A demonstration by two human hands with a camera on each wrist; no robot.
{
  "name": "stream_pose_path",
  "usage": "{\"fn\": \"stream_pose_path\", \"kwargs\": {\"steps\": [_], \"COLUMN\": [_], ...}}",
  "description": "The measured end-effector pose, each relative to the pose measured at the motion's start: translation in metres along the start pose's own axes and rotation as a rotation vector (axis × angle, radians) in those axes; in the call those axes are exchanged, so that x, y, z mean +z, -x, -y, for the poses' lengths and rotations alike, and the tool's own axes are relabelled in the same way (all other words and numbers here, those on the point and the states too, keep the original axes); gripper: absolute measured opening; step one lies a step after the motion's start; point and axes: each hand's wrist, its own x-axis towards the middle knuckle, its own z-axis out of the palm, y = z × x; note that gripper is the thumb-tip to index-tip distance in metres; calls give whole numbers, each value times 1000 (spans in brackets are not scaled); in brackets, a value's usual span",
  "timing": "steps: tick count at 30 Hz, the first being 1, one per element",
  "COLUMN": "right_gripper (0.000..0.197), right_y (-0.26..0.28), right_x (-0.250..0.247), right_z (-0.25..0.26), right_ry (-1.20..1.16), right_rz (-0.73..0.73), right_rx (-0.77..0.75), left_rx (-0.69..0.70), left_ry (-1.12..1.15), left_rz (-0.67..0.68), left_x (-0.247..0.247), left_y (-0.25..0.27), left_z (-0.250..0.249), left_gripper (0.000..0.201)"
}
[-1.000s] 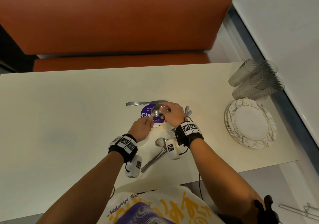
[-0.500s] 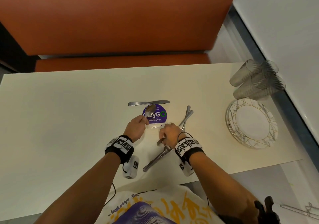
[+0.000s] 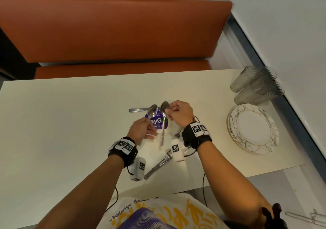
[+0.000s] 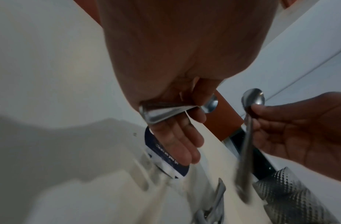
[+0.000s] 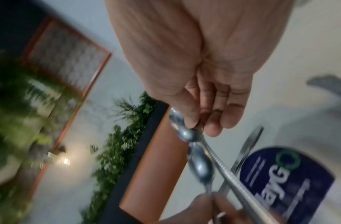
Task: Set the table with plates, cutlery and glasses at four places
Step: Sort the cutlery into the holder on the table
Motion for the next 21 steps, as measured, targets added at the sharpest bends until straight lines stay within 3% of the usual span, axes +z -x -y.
{"fn": "stream_pose_path", "kwargs": {"steps": [3,8,21], "right_gripper": [12,14,17], "right_y": [5,14,19], "right_x": [15,30,23], "right_z": [3,0,11], "right_ry": [-249,-395,-242], "right_rz": [1,-45,-10], "right_rx": [136,254,287], "left_rx": [-32,-41,-58], "left_ry": [94,62,45], "left_rz": [69,141,182], "left_x": [6,8,2], "left_y": [6,11,1], "left_z": [-8,-13,-4], "left_gripper": [29,34,31]}}
